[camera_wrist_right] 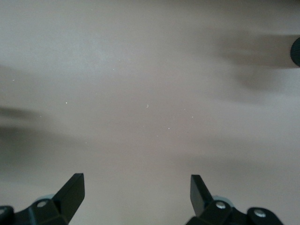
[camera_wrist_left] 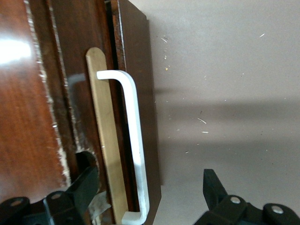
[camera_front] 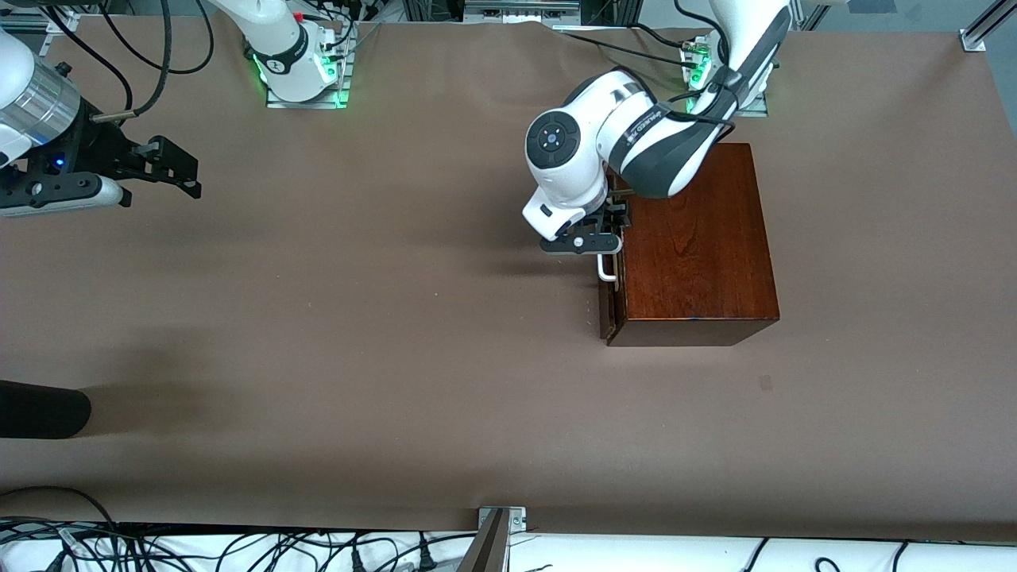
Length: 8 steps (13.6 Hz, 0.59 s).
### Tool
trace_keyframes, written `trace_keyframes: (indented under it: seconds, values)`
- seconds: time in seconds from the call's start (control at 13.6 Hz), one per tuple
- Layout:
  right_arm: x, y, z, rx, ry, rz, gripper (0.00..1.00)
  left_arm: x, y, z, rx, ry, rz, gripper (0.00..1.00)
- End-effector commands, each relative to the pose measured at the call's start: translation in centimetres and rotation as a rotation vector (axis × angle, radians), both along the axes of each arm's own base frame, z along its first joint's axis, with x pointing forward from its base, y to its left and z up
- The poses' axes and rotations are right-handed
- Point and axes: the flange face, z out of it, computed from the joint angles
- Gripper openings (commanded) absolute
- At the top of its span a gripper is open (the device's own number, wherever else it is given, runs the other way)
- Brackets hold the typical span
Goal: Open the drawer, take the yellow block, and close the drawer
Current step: 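Hook the left gripper onto the white drawer handle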
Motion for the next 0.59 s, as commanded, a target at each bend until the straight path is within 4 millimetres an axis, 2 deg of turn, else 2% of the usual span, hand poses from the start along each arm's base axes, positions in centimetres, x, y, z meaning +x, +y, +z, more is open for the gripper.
trace_keyframes:
  seconds: [0.0, 0.15, 0.52]
  values:
    - [0.2, 0.0, 0.4, 0.004, -0.008, -0.005, 1.00, 0.3, -0.7, -0.6, 0.014, -0.030, -0.017, 1.00]
    - [0.2, 0.0, 0.4, 0.004, -0.008, -0.005, 1.00, 0.6, -0.4, -1.8, 0.045, -0.043, -0.039, 1.00]
    - [0.2, 0.0, 0.4, 0.004, -0.008, -0.005, 1.00, 0.1, -1.5, -3.6, 0.034, -0.036, -0.060, 1.00]
